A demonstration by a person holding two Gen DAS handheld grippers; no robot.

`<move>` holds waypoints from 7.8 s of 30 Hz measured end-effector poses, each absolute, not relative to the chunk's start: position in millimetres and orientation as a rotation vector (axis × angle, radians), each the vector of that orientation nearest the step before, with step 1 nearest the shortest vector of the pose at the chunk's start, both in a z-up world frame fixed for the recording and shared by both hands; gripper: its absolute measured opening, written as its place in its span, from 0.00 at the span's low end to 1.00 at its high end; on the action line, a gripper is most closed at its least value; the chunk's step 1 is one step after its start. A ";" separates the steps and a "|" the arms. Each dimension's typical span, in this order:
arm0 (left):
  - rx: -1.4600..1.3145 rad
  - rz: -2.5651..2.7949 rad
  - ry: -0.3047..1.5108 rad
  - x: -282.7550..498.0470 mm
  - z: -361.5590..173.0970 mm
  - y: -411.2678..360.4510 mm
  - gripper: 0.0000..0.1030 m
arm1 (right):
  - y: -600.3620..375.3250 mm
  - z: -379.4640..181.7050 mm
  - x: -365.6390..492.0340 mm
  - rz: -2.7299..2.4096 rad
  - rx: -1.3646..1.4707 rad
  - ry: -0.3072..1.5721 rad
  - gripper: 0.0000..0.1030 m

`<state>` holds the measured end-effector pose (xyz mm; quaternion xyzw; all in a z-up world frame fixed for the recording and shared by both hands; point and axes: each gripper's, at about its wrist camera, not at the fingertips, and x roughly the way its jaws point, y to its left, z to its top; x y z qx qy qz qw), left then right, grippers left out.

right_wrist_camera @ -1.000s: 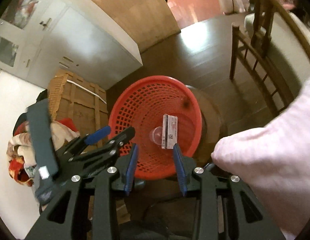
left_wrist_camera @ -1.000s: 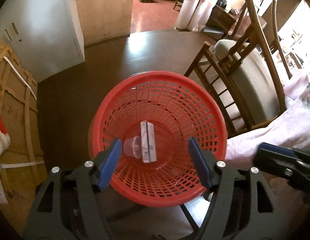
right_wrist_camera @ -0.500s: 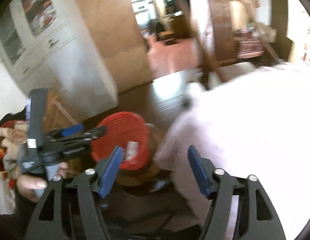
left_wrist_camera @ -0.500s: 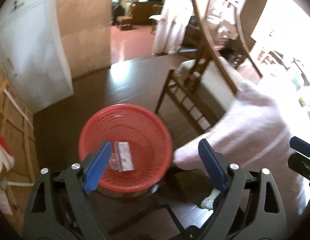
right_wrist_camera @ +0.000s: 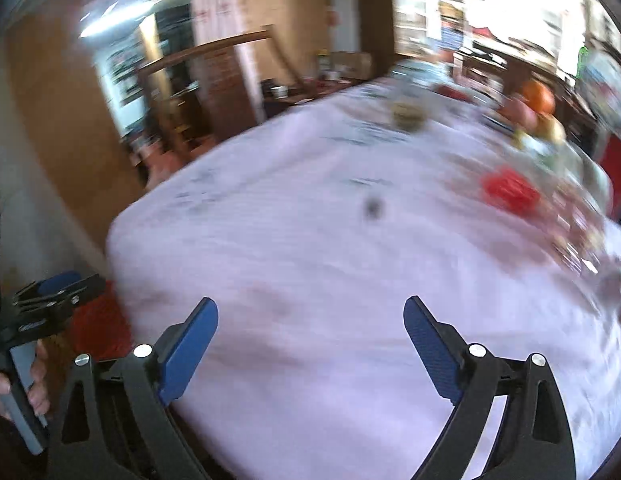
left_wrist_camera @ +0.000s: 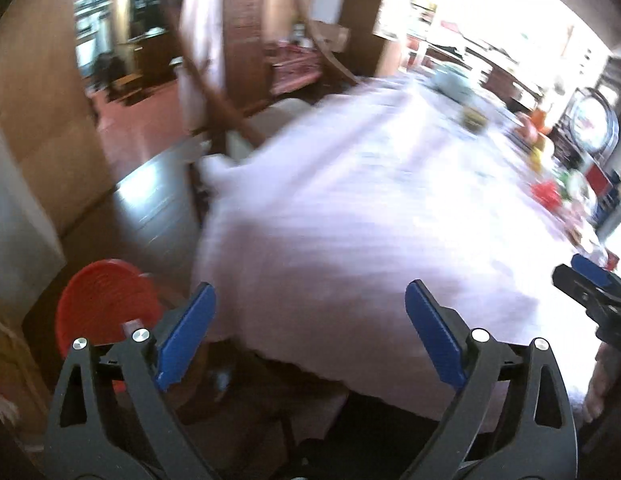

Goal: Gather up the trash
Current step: 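Swing both tools back toward the table, then lower the right tool onto the clear plastic lid and close on it, then grasp the clear candy wrapper bag with the left tool while the right tool holds the lid, then carry the candy bag and clear lid in both tools over the red basket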

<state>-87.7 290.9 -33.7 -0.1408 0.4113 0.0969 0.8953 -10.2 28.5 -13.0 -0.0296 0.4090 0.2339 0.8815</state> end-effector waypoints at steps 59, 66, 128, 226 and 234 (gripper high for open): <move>-0.028 -0.275 1.005 55.8 -48.2 23.4 0.93 | -246.8 -59.1 96.3 0.179 0.139 0.991 0.53; -0.027 -0.291 1.006 50.9 -48.9 21.6 0.93 | -227.1 -50.3 94.3 0.284 0.158 0.984 0.53; -0.075 -0.297 1.015 49.6 -54.7 39.6 0.93 | -263.2 -51.1 73.0 -0.042 0.014 1.000 0.65; -0.065 -0.171 0.786 8.0 12.3 67.5 0.13 | -145.0 -3.8 -20.4 0.213 0.044 0.880 0.36; -0.076 -0.054 0.751 -22.2 8.1 109.5 0.13 | -90.7 -6.0 -24.1 0.309 -0.032 0.886 0.36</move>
